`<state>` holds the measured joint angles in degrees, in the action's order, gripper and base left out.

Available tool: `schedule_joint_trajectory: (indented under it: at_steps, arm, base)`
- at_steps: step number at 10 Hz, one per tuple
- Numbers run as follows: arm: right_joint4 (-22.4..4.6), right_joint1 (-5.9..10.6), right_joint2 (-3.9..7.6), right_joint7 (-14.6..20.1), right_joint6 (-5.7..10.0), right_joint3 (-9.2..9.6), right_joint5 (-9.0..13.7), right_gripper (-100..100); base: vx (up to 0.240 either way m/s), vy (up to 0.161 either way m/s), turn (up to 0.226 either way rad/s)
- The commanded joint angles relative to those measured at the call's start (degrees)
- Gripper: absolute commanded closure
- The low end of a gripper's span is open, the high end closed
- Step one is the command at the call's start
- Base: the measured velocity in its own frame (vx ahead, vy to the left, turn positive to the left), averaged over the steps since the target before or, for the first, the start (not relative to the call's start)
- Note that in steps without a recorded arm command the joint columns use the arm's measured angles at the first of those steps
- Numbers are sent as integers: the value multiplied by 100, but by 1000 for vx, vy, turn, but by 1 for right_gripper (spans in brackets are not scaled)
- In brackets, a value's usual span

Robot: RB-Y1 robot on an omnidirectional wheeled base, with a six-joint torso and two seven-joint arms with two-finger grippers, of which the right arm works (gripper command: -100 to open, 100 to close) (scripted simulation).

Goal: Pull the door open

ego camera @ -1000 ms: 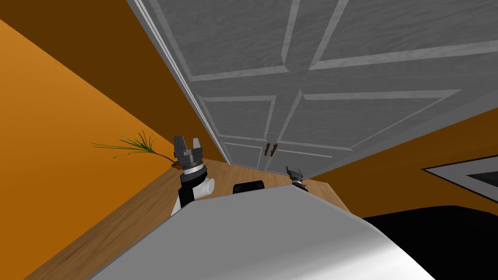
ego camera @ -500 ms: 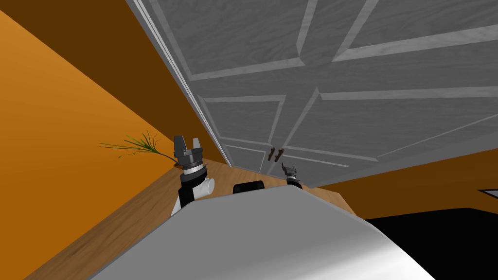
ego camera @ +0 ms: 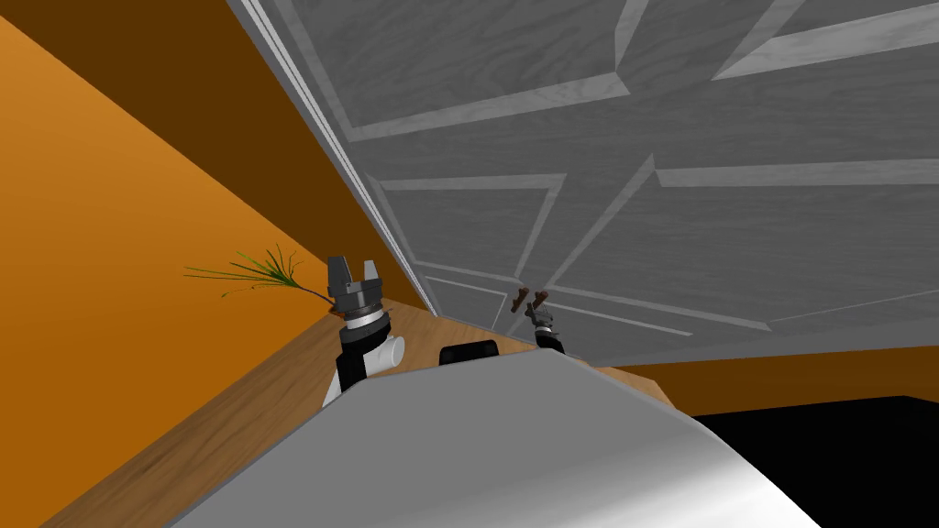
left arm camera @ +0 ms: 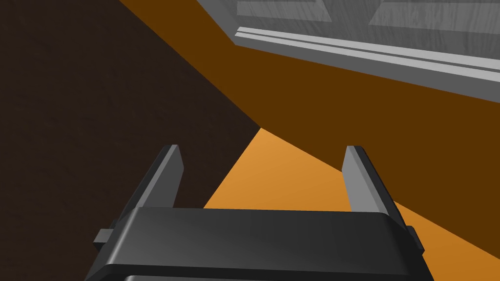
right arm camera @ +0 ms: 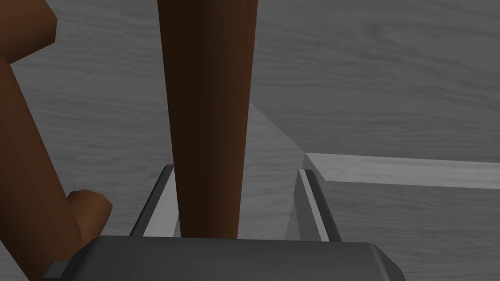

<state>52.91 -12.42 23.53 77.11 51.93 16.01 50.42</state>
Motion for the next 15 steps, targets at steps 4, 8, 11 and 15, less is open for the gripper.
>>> schedule_joint_trajectory:
  at_steps: [4, 8, 11, 15]
  arm:
    - [-8, -13, 9, -3, -1, -11, 6, 100]
    - [-81, -113, 13, 1, -24, -27, 11, 100]
    - [-197, -267, 69, 6, -20, -108, 41, 100]
    - [-317, -391, 113, 15, -19, -197, 53, 100]
  base:
    - [-16, 11, 10]
    - [-84, 11, -12]
    - [-134, 4, -71]
    - [-109, 20, -23]
